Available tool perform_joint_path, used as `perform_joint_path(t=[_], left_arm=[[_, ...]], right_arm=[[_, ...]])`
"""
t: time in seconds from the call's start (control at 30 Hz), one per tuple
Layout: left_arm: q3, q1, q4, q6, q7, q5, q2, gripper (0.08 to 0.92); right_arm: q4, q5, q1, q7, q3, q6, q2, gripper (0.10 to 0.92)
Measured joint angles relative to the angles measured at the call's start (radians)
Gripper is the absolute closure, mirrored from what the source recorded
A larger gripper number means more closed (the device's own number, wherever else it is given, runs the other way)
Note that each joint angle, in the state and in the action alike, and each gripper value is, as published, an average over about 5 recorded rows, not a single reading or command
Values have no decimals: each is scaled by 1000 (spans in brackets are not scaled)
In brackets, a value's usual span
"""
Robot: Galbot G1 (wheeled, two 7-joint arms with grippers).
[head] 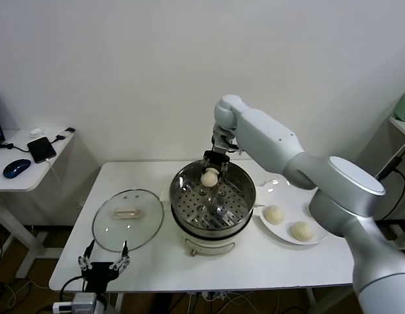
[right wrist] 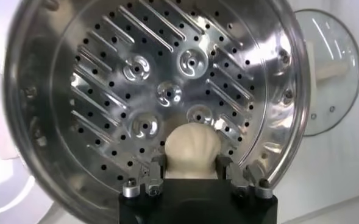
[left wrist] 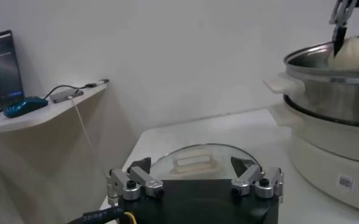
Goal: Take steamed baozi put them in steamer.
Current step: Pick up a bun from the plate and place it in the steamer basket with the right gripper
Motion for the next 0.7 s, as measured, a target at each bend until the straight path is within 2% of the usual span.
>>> perform_joint_path(t=[0.3,0.57,0.7], left_arm=[[-2,-1,4,-1,0,0,0,177],[0,-4,9,0,0,0,0,177],[0,-4,11,1,1,1,0,177]], right_arm=[[-14,-78,-26,66,21,0,9,458],[8,-44,-25,72,-7,0,-16,256],[45,5,-12,53,-30,0,-41,207]])
